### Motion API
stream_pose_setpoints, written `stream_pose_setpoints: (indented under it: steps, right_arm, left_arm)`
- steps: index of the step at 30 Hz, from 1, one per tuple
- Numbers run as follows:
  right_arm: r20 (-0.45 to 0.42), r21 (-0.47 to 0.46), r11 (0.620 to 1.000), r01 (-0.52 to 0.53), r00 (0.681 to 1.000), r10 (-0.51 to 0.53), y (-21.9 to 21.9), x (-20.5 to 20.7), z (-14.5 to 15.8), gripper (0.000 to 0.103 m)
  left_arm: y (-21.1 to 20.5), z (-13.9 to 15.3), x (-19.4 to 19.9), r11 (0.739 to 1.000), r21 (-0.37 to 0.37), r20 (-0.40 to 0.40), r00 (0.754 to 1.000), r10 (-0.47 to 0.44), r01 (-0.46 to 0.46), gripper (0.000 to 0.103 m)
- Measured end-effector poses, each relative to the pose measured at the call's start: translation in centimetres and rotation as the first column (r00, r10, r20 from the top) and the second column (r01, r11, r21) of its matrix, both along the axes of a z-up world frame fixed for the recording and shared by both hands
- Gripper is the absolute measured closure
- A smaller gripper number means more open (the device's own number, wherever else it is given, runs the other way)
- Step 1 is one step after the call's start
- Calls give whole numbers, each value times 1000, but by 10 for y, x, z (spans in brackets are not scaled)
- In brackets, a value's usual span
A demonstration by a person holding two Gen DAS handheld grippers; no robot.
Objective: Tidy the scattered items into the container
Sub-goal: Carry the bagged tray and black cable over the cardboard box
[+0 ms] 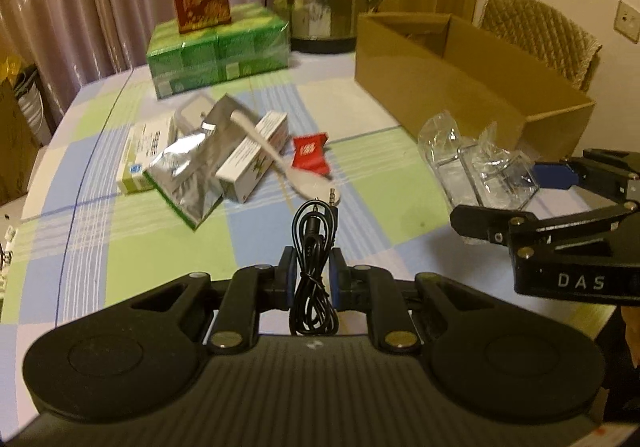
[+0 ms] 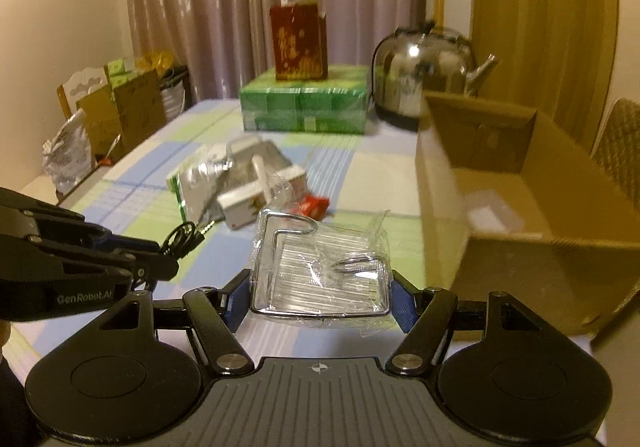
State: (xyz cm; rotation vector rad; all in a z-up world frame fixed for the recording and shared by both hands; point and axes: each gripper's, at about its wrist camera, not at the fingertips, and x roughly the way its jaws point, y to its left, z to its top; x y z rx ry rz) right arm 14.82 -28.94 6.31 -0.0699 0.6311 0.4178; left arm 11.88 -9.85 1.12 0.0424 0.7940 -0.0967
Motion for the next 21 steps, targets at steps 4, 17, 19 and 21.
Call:
stream_pose_setpoints:
  steps: [4,17,19,21]
  right_arm:
    - [34,8,1000,19,999,-19,-11,-5,16,36]
    - [104,32,994,104,989,-106,-57,-8,45,36]
    - [113,32,992,120,986,-122,-66,-6,48,36]
    - [123,32,990,135,983,-138,-74,-4,51,36]
  left_arm:
    - [-12,16,-3,1000,8,33,999,-21,20,90]
    - [-55,51,1,995,25,100,990,-99,97,90]
    - [-63,53,5,993,26,106,988,-114,112,90]
    - [-72,57,10,991,26,114,985,-132,129,90]
